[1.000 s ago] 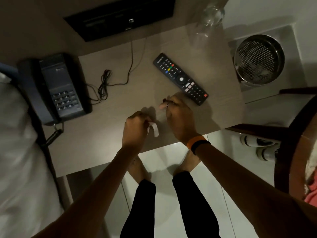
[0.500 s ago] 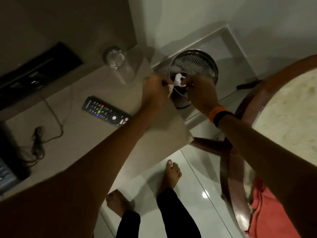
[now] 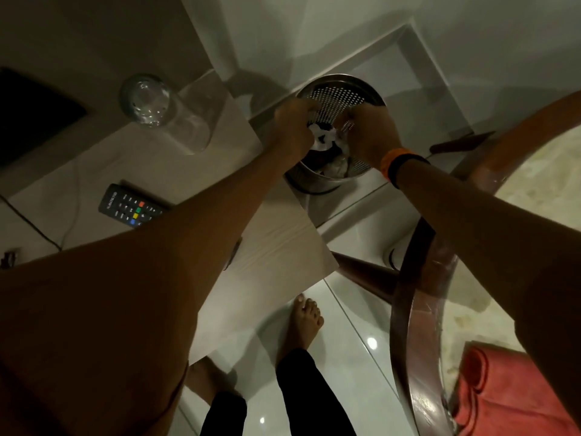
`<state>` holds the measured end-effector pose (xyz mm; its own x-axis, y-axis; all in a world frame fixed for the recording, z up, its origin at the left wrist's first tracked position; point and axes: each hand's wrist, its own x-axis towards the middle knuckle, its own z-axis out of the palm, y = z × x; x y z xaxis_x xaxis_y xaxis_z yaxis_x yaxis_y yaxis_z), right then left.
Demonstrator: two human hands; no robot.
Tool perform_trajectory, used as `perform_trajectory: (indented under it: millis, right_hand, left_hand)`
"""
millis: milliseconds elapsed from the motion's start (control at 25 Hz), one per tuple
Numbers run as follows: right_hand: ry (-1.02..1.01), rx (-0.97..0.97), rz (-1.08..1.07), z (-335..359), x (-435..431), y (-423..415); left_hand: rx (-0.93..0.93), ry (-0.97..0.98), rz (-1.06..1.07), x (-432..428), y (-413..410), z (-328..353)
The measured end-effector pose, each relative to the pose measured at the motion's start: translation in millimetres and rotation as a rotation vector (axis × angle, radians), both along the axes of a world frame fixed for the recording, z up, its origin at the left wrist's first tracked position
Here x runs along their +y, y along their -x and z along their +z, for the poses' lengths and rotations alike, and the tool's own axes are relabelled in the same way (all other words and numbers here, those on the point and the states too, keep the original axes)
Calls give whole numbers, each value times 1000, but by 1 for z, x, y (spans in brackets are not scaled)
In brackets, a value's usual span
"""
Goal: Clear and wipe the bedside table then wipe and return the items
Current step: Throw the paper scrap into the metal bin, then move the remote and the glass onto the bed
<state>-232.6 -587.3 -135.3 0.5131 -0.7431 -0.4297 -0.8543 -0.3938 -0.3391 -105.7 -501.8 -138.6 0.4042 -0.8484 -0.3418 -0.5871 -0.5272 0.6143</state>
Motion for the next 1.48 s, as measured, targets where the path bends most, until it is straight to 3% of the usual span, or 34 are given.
perform_trajectory:
  millis: [200,360,520,600,720,920,1120,1320,1480]
  right_hand:
    - [-29,-133,-24,11,22,-5]
    - [-37,-354,-54,24,70,-26]
    - [-273,-557,-50,33,116,-76]
    - [-349,-640,-43,36,129,-110]
    - [-291,-647,12,36,138,-153]
    - [-113,-584,22,45,158,-164]
    - [-136,-438,255,81,208,-146]
    - [-272,-351,561,133,337,-172]
    - [-527,-395,728,179,490,-209]
  left_hand:
    - [105,237,118,47,-12,27]
    - [-64,353,44,132,-36,54]
    - [-127,5,-53,237,-95,58]
    - [-188,-137,-293,269,-118,59]
    - [-379,-167,-522,287,-126,50]
    - [-508,-117,-371,304,-107,47]
    - [-367,-173,71,390,-79,72]
    - [25,10,1017,530,-44,132]
    - [12,194,1640,653,-19,187]
